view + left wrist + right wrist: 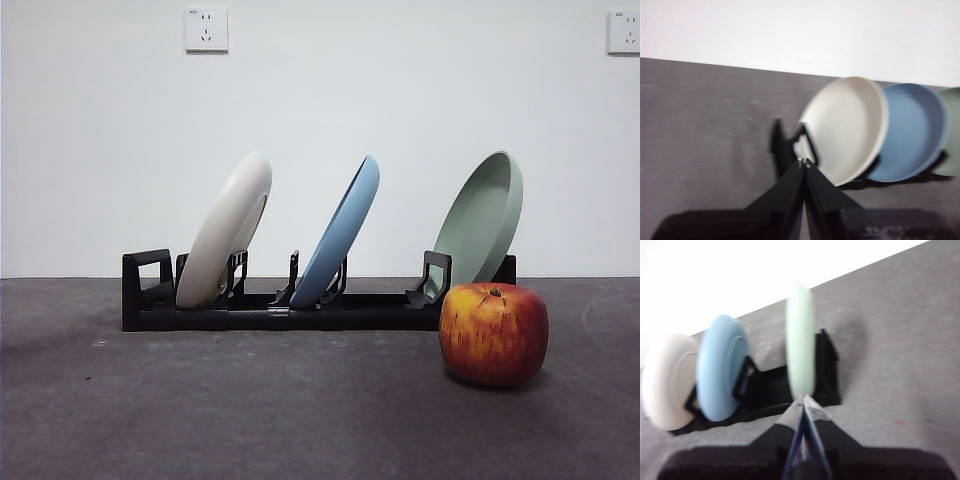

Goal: Take the yellow plate from the plate rack,put the plate on the table,take the apple from the table,put the apple in the plate

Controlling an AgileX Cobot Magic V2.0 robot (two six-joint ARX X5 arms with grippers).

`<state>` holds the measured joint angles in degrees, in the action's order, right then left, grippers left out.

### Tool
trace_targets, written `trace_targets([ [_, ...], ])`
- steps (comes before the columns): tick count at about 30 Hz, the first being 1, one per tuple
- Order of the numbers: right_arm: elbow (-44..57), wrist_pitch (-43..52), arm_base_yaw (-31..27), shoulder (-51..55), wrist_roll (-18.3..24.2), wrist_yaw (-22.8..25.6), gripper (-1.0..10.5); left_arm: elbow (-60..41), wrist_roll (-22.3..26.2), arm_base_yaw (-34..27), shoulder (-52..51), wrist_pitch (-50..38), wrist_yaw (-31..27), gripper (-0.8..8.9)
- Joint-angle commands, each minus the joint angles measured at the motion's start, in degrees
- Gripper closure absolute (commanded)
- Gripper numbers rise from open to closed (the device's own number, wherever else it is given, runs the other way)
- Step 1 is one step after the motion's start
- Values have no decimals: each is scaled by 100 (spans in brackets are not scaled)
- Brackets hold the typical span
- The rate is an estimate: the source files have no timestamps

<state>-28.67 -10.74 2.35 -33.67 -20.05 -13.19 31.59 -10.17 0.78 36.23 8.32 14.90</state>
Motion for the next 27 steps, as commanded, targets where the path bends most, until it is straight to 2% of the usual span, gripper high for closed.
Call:
trace_targets([
  [1, -457, -35, 11, -568, 181, -455, 949, 503, -39, -11, 728, -24, 581, 819],
  [6, -1167, -393, 13, -1392, 595, -1213, 949, 1360, -39, 37, 1794, 212, 1257, 819],
  [10, -1655, -699, 13, -1978, 841, -1714, 945, 2083, -28, 205, 2634, 505, 1512, 817],
  [13, -1891, -800, 26, -2273, 942, -1845, 908, 2603, -7, 415, 3189, 739, 1543, 784],
  [16, -2033, -813, 48, -2457, 944, -1838, 723, 3084, 92, 660, 3683, 925, 1502, 599],
  [17, -2070, -822, 48, -2500, 944, -1836, 675, 3226, 101, 734, 3827, 970, 1469, 572],
  [22, -2122, -822, 50, -2566, 944, -1827, 658, 4015, 142, 1200, 4559, 1309, 1019, 559],
  [27, -2122, -824, 50, -2566, 944, -1825, 659, 4795, 229, 1550, 5342, 1650, 839, 561],
])
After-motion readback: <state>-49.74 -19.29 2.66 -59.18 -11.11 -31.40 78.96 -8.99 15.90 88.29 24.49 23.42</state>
